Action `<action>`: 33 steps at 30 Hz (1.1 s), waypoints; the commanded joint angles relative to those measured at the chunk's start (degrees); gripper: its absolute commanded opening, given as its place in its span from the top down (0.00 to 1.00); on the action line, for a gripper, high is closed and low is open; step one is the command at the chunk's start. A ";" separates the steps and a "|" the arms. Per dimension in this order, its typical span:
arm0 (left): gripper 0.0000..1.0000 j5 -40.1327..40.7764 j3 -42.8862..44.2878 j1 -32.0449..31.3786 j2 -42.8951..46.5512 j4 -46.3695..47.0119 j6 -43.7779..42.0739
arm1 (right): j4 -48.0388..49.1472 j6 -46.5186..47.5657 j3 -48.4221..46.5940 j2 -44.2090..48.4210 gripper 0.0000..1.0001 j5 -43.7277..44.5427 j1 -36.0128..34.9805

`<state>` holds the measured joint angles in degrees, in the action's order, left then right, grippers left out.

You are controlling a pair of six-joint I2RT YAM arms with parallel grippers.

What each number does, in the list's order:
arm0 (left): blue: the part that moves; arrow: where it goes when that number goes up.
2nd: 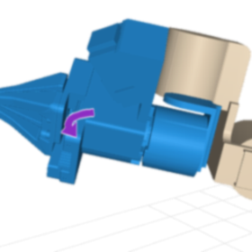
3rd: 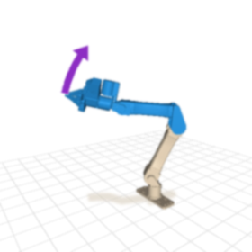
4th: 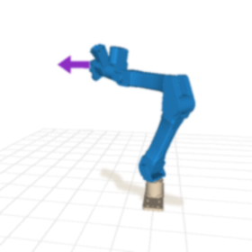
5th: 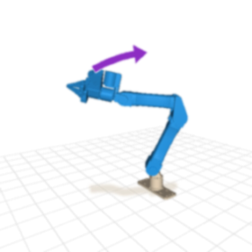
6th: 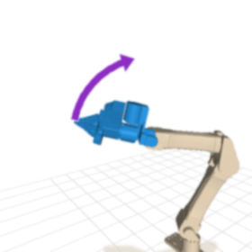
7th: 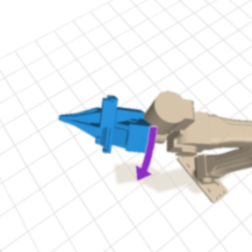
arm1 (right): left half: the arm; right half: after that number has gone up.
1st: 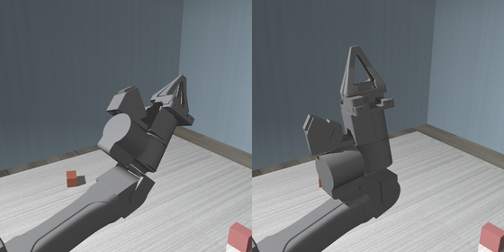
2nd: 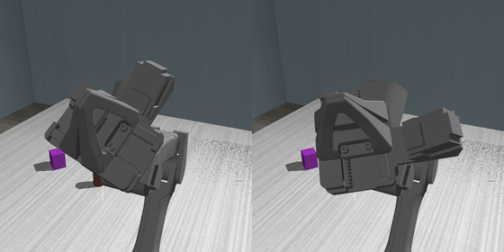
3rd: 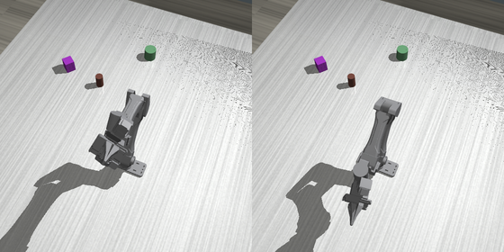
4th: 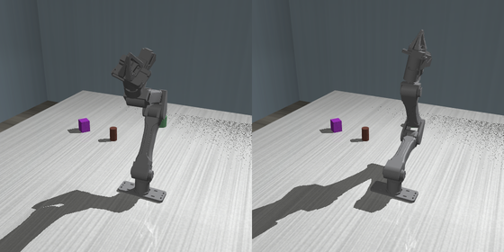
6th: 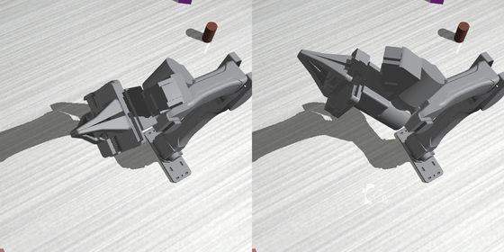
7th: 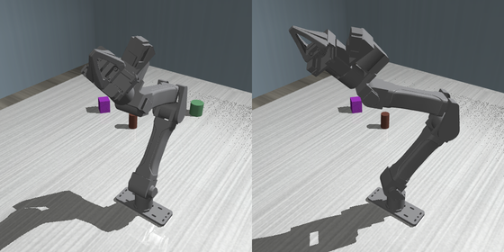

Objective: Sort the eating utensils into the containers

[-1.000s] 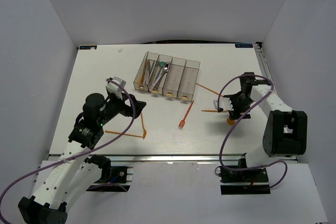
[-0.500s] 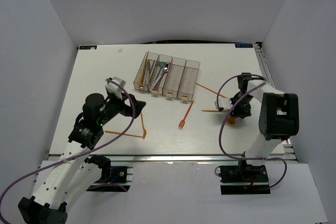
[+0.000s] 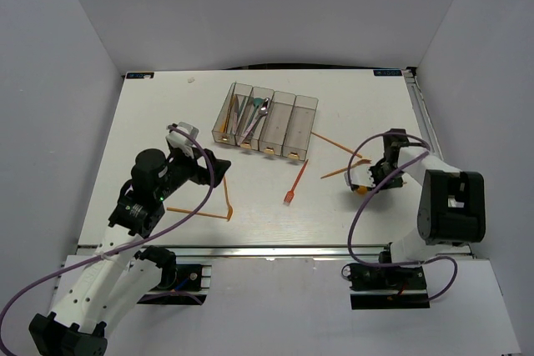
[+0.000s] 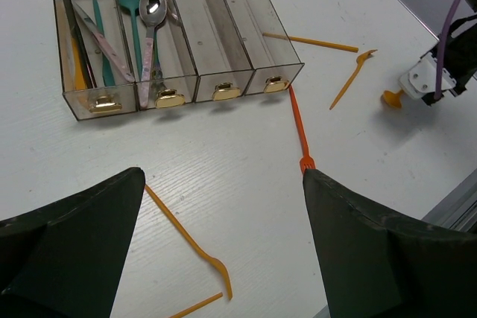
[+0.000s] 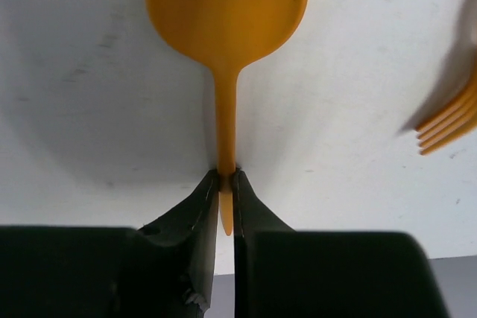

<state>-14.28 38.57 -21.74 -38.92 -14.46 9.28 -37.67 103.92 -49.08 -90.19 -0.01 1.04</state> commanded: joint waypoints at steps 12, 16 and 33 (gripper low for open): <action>0.02 -13.28 -2.26 0.03 -1.15 8.12 6.28 | -7.20 -39.18 -8.65 20.23 1.00 -37.83 -12.17; 0.04 -21.65 -4.64 0.03 -5.46 20.38 19.22 | 6.35 -67.13 -11.48 21.37 1.00 -43.75 -20.10; 0.20 -10.33 5.98 -13.68 -31.65 39.33 31.24 | 33.53 -112.79 -9.90 16.98 1.00 -52.99 -21.25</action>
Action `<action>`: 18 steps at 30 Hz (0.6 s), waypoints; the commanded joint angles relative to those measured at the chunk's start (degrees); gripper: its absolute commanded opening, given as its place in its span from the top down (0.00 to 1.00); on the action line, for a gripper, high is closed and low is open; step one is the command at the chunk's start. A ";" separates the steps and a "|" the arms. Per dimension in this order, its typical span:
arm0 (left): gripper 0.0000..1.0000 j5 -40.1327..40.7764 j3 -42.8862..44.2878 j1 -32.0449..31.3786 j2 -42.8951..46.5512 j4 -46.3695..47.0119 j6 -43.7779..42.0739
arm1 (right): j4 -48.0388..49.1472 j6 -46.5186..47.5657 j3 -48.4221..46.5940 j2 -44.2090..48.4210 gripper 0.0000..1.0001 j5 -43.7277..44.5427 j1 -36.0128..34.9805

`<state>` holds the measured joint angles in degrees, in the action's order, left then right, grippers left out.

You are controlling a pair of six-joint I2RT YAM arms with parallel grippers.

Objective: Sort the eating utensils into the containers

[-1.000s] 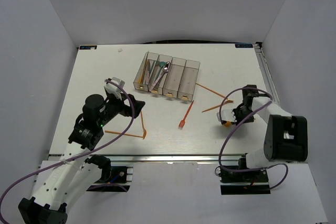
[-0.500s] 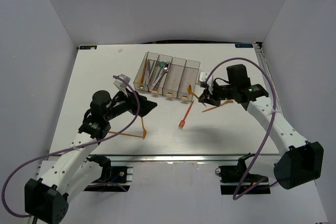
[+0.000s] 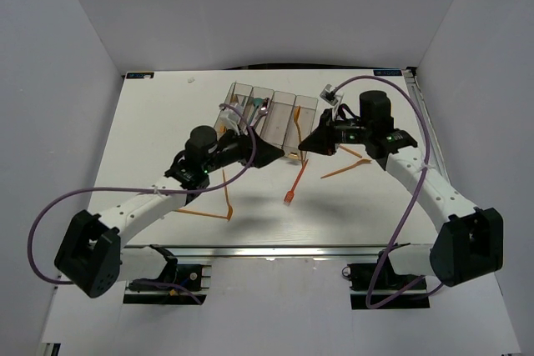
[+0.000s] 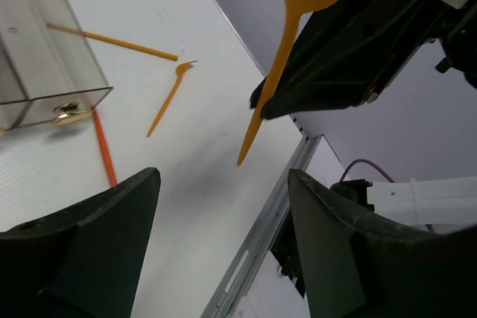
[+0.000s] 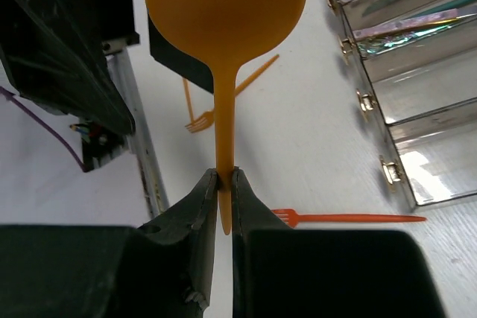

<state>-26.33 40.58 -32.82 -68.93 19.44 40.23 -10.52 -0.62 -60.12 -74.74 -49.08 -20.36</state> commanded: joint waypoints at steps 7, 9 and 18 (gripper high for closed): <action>0.28 3.48 11.35 -6.29 -8.50 6.14 -2.17 | 9.47 -9.66 5.09 4.42 1.00 -5.33 0.15; 0.30 3.74 12.33 -6.82 -9.82 6.22 -2.70 | 9.91 -9.49 5.88 5.48 1.00 -5.50 0.15; 0.50 3.30 16.55 -9.02 -14.57 6.22 -4.19 | 12.98 -10.10 8.70 8.56 1.00 -7.26 0.14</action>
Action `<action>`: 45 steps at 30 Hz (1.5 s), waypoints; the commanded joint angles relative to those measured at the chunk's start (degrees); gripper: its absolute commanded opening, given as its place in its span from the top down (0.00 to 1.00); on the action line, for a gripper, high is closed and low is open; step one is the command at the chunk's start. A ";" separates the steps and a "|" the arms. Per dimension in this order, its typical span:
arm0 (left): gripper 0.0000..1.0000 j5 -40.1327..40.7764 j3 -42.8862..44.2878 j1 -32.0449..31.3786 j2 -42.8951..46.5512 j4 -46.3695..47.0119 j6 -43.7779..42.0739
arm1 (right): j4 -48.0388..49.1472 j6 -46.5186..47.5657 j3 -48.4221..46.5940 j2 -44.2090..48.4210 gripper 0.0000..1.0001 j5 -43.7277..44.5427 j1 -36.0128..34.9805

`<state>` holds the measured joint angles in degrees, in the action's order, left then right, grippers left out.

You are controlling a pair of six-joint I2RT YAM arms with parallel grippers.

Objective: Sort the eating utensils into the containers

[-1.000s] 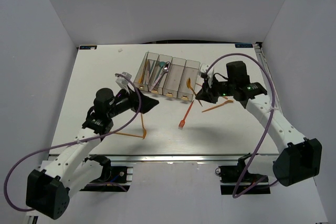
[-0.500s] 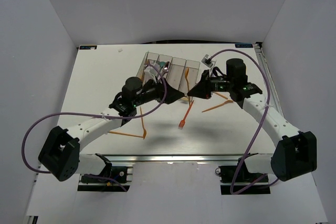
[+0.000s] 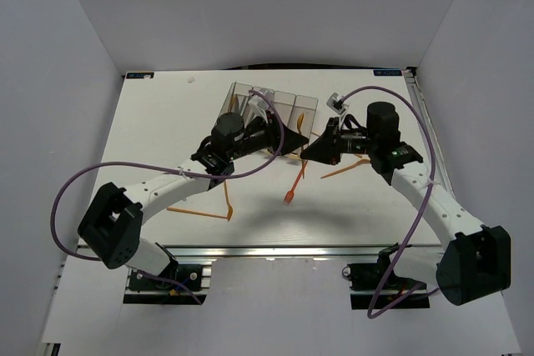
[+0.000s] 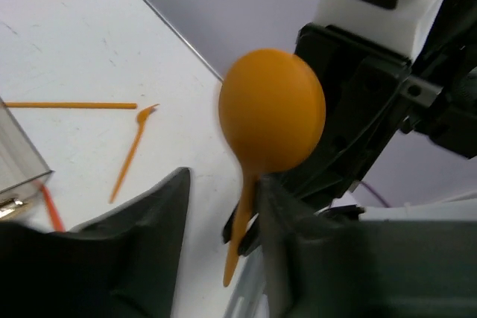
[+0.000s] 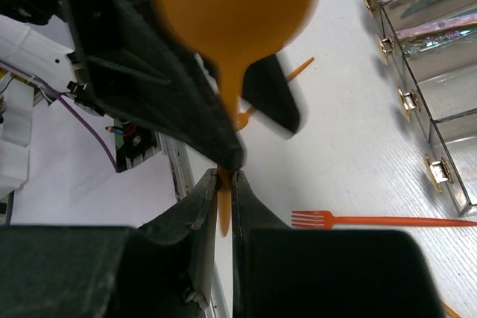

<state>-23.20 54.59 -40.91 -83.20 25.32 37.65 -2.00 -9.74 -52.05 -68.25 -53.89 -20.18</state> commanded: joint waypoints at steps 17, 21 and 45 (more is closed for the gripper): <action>1.00 9.40 18.24 5.11 -3.01 -30.82 -18.39 | -9.06 30.46 2.93 7.07 0.11 -6.32 10.16; 1.00 11.24 27.83 10.93 -12.65 -38.05 -23.22 | -9.52 32.76 4.06 10.06 0.11 -6.67 10.87; 0.44 25.49 45.79 15.33 -35.55 -43.87 -34.75 | -8.90 33.73 6.26 11.56 0.11 -7.64 13.94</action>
<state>1.28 99.90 -25.61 -123.28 -18.63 2.83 -10.68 23.00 -46.00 -56.69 -60.40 -6.79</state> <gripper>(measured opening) 0.538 0.895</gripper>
